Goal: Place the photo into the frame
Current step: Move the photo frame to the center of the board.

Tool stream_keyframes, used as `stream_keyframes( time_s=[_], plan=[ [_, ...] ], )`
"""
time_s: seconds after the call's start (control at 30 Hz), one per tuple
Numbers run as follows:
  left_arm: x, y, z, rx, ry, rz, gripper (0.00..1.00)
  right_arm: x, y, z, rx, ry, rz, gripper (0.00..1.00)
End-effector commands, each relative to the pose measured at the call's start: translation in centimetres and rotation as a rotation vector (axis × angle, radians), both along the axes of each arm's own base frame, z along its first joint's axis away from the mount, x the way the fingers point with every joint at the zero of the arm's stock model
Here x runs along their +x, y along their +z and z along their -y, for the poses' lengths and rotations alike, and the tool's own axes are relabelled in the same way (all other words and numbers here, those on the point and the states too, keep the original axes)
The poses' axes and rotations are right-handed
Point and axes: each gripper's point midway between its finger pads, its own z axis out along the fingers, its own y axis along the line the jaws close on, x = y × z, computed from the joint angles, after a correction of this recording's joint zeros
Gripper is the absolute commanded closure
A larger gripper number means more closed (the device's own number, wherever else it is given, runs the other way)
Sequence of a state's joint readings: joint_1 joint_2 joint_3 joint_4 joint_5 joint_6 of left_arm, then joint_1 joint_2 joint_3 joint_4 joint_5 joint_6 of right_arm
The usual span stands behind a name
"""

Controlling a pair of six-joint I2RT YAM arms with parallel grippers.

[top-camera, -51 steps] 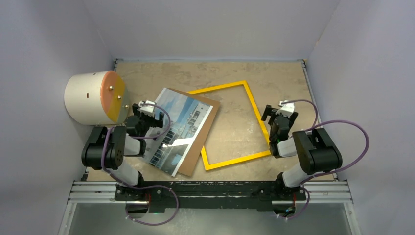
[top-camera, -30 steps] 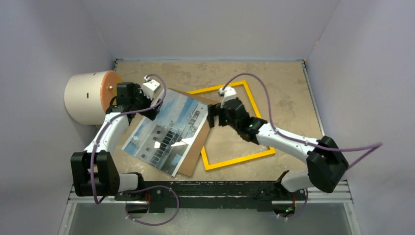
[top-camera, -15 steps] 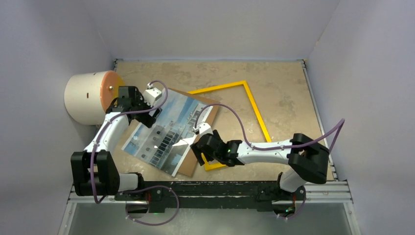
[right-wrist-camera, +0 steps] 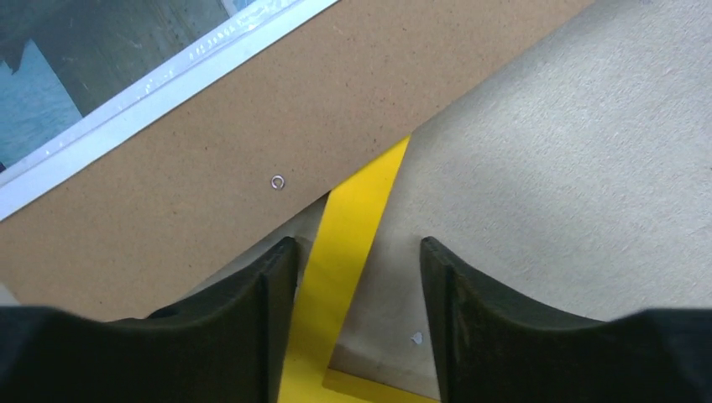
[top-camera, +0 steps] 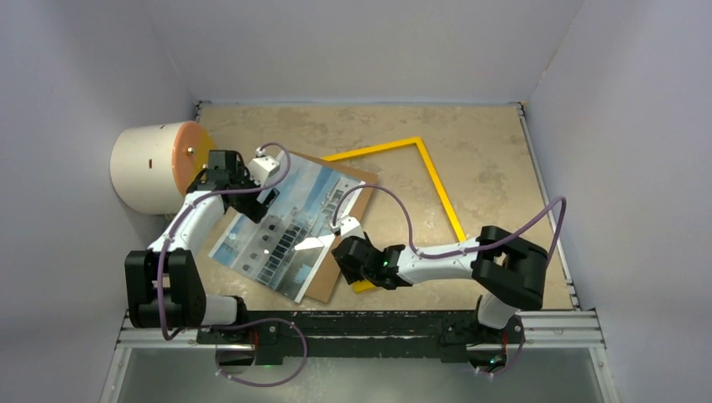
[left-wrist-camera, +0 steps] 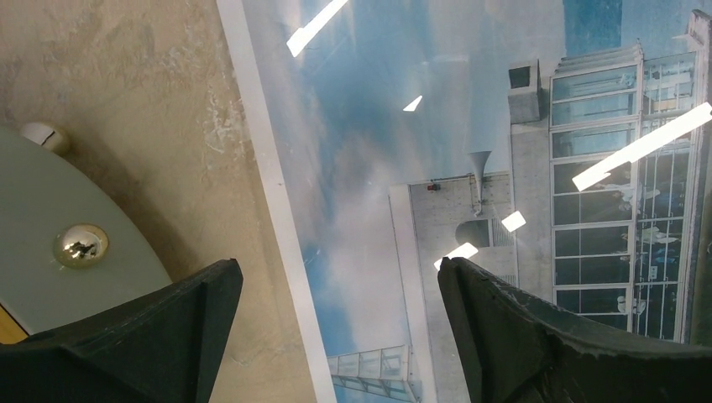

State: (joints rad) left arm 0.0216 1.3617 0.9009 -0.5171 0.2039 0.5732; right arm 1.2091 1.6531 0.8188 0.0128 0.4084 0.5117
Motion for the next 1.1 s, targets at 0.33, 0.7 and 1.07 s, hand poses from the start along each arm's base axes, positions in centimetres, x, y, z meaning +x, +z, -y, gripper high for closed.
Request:
stream_keyframes(
  time_s=[0.33, 0.7, 1.07],
  plan=[
    [-0.2, -2.1, 1.7, 0.071, -0.044, -0.003, 0.03, 3.7, -2.1, 4.2, -0.106, -0.280, 0.014, 0.81],
    [0.1, -2.4, 1.5, 0.116, -0.036, 0.008, 0.03, 7.7, -2.4, 5.9, -0.052, -0.529, -0.015, 1.00],
    [0.6, -2.8, 1.2, 0.129, -0.020, 0.015, 0.03, 7.3, -3.5, 8.1, 0.010, -0.716, -0.072, 1.00]
  ],
)
